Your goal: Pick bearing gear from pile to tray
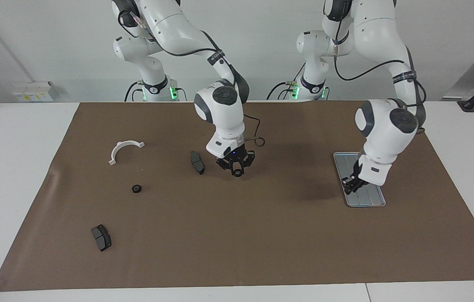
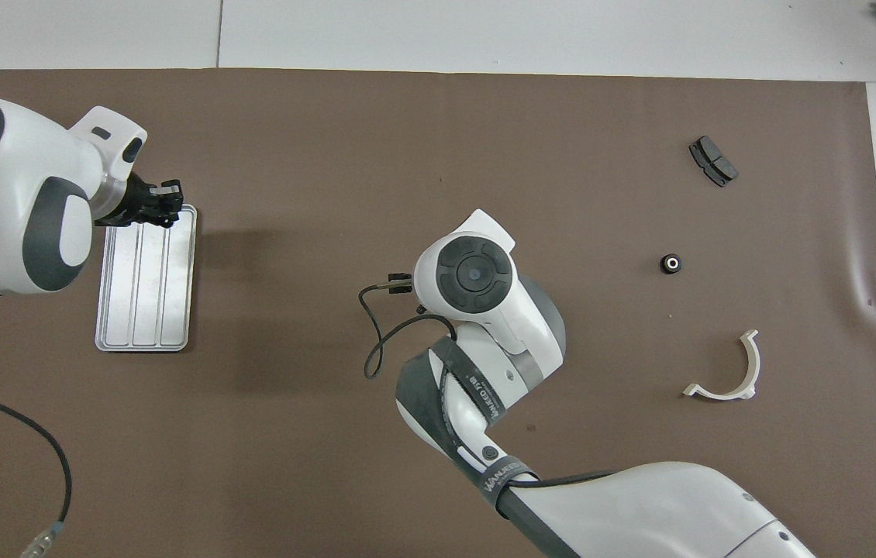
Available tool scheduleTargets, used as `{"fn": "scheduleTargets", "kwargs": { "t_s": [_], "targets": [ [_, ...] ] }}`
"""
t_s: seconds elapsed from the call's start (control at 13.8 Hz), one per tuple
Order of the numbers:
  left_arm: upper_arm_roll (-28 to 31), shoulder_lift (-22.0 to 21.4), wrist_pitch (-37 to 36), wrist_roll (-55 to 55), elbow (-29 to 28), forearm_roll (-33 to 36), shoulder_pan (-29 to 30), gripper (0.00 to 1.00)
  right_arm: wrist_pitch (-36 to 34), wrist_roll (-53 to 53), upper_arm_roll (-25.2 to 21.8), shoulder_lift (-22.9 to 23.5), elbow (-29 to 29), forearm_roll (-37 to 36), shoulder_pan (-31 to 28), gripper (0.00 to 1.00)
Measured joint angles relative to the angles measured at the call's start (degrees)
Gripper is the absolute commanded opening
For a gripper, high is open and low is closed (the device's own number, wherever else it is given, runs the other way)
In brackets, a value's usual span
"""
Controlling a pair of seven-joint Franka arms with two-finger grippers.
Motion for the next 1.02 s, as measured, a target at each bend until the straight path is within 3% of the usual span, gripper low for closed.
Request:
{"fn": "scheduleTargets", "kwargs": {
  "t_s": [0.15,0.22,0.29,0.44,0.51,0.8,1.02],
  "targets": [
    [0.0,-0.4,-0.1,5.8,-1.8,-0.2,3.8,0.05,0.0,1.4,0.0,2.8,1.8,-1.3,1.9,0.02],
    [0.0,-0.7,0.0,7.2,-3.1,-0.2,4.6,0.17,0.0,1.4,0.0,4.0,2.4,-1.4,2.6,0.05],
    [0.0,-1.1,0.7,7.8,-4.8,-0.2,4.7,0.38,0.1,1.4,0.0,4.9,3.0,-1.8,2.9,0.18],
    [-0.5,-2.1,3.7,8.0,-8.5,-0.2,4.6,0.68,0.1,1.4,-0.1,5.5,3.9,-2.5,3.0,1.00],
    [-0.6,-2.4,4.8,8.0,-9.7,-0.2,4.6,0.73,0.1,1.4,-0.2,5.5,4.1,-2.6,2.9,1.00],
    [-1.3,-3.2,5.8,8.0,-9.9,-1.1,4.1,0.74,0.0,1.4,-0.5,5.4,4.7,-2.8,2.7,1.00],
    [-1.8,-3.2,5.8,2.1,-7.2,-4.5,-1.9,0.72,-0.1,1.4,-1.2,4.5,5.4,-2.9,0.3,1.00]
  ]
}}
